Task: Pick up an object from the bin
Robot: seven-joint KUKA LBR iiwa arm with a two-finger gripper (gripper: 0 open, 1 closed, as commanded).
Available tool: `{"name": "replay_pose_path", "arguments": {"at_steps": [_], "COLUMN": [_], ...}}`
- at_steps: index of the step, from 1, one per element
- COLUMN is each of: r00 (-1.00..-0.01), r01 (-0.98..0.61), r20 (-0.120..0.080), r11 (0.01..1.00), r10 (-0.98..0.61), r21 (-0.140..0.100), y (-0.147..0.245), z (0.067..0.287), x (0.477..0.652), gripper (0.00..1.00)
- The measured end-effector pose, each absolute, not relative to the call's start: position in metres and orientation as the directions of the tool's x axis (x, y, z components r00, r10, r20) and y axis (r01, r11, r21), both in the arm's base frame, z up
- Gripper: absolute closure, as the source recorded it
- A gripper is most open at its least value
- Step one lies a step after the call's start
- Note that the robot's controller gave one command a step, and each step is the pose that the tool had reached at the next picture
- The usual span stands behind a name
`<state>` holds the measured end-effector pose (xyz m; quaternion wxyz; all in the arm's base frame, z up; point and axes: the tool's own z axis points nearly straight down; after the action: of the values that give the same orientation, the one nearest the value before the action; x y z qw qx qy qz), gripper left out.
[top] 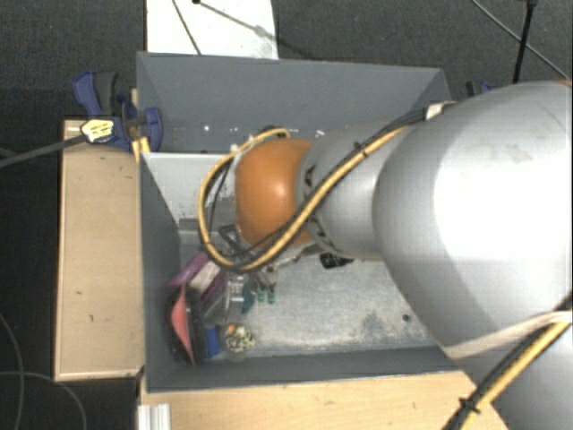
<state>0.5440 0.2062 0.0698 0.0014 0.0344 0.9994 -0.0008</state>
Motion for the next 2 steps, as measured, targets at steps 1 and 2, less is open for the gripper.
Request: {"name": "replay_pose_path", "arguments": {"at_steps": [1,2], "r00": [-0.997,-0.977], "r01": [0.083,-0.215], "r20": [-0.001,-0.007], "r11": [0.997,0.977], "r10": [0.083,-0.215], "r21": [-0.006,-0.002], "y": [0.237,0.172], "z": [0.07,0.097], "x": [0.478,0.507], "gripper": [0.0,0.0]}}
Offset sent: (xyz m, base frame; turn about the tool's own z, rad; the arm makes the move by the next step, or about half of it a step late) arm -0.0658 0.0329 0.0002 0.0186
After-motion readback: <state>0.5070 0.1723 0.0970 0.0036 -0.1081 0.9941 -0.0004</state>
